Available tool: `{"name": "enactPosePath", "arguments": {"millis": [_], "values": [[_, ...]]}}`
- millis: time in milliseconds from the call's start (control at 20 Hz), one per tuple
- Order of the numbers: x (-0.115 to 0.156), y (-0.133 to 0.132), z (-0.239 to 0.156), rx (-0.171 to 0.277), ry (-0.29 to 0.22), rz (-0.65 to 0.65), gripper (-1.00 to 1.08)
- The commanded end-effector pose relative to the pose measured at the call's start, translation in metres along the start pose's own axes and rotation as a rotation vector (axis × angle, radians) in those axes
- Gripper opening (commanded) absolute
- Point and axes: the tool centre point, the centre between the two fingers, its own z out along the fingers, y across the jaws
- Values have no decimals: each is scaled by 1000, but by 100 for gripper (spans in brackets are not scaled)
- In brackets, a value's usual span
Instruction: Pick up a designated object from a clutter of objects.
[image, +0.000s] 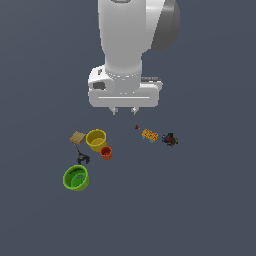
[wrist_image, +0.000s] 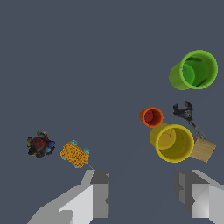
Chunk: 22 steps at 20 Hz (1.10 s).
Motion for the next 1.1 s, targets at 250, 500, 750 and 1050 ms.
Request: {"name": "enactPosePath", "arguments": {"millis": [250,500,750,1050], "values": [[-1,3,6,-15,-8,-19,28],[-3,12,20,-54,-30,-67,28],[-8,27,44,-114,-68,-150,28],[-19,50,83,-209,-143,-307,28]]}}
